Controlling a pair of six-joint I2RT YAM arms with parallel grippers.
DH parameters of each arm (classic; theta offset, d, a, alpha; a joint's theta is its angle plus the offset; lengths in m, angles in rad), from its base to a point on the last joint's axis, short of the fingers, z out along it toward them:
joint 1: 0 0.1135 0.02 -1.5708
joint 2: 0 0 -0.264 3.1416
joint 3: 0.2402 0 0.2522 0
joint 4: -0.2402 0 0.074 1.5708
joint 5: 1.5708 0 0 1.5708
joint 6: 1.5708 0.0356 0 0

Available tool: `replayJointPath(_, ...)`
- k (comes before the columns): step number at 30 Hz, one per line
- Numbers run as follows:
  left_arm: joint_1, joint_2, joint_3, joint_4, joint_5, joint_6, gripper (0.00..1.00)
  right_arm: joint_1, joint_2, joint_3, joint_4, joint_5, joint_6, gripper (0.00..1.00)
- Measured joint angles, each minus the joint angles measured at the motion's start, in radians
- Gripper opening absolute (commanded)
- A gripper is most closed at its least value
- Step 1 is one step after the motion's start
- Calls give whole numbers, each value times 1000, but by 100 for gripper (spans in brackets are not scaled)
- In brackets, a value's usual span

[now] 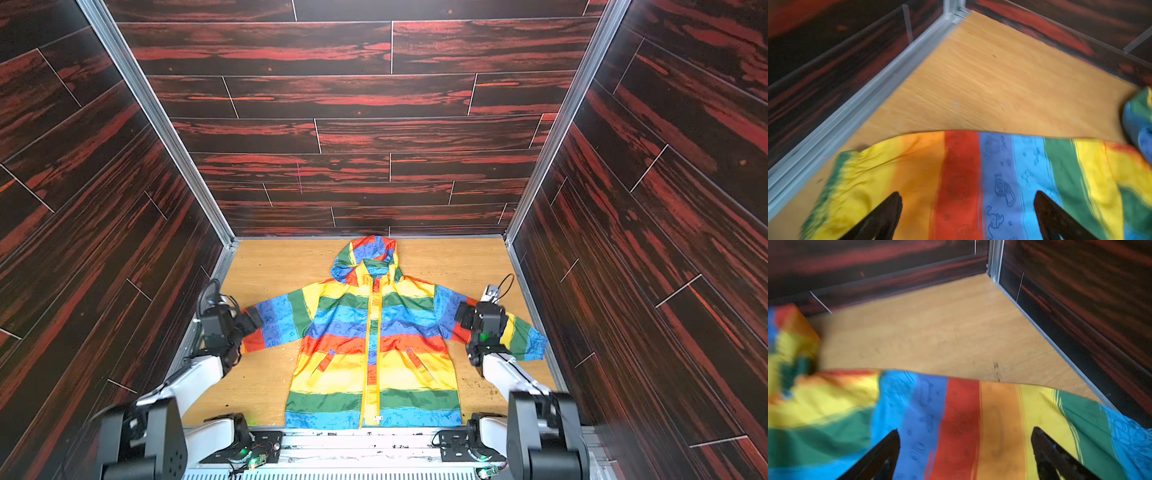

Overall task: Unzip the jacket
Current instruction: Reset both arms

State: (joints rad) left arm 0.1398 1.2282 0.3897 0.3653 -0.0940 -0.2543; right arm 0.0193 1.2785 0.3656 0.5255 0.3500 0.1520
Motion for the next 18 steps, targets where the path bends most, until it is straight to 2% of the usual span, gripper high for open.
replayJointPath(5,-60,145,5,188,8,83,100,-3,128,-65,316,-56,-84,99)
replayJointPath(9,-67,250,14,319,-9,115,100,-18,243,-103,560,-117,-118,99)
replayJointPath(12,-68,333,15,402,-21,127,100,-34,271,-109,593,-157,-123,99)
replayJointPath(18,-68,335,17,422,-48,128,100,-69,272,-72,615,-193,-115,99)
